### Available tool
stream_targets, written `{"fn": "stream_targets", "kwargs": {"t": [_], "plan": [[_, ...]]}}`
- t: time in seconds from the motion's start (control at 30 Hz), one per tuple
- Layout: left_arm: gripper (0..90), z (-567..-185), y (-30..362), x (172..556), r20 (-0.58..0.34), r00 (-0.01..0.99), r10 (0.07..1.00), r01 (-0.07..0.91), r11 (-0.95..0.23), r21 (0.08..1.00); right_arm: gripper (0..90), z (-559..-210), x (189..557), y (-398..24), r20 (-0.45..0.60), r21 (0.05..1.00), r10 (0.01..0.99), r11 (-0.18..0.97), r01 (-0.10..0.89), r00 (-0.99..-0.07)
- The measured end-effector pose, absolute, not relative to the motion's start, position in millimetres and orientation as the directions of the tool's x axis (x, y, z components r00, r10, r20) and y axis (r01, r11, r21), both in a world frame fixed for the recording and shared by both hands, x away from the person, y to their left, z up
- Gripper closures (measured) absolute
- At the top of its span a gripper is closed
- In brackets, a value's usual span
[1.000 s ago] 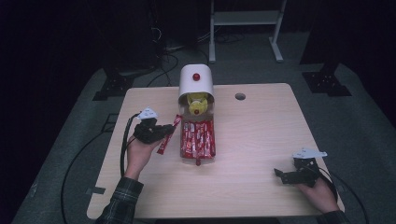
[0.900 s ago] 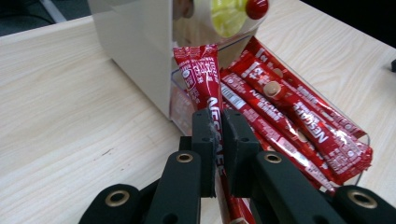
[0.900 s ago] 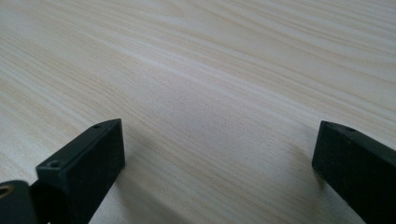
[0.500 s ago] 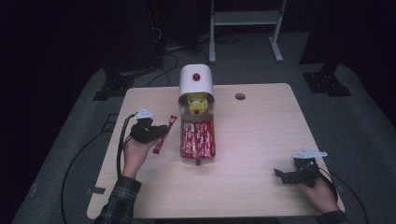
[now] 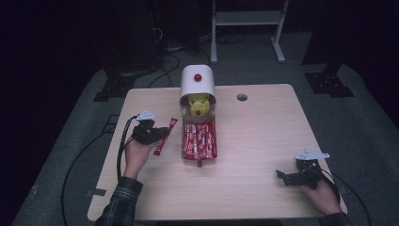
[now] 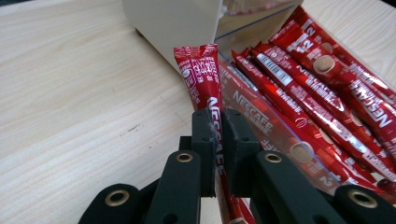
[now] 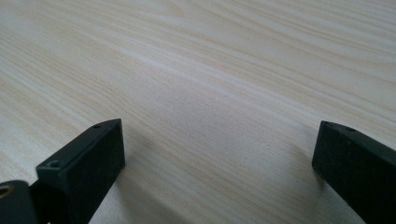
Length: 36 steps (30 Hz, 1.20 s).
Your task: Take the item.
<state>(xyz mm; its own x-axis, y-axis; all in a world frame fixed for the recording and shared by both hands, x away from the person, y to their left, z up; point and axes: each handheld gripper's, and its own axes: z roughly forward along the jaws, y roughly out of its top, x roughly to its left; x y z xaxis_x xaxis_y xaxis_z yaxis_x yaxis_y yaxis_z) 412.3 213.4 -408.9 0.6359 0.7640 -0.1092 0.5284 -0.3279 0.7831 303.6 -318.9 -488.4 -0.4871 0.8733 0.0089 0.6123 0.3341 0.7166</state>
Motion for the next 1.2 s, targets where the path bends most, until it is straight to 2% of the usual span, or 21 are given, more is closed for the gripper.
{"fn": "stream_targets", "kwargs": {"t": [0.57,1.2], "plan": [[84.0,-437.4,214.4,426.2,-0.128,0.599,0.79,0.606,-0.344,0.717,1.5,-488.4,303.8,-318.7,0.01,0.717,0.873,0.334,0.613,-0.487],[83.8,-458.3,206.7,434.1,-0.117,0.587,0.801,0.652,-0.382,0.655,1.5,-488.4,304.0,-318.7,0.01,0.717,0.873,0.334,0.612,-0.487]]}}
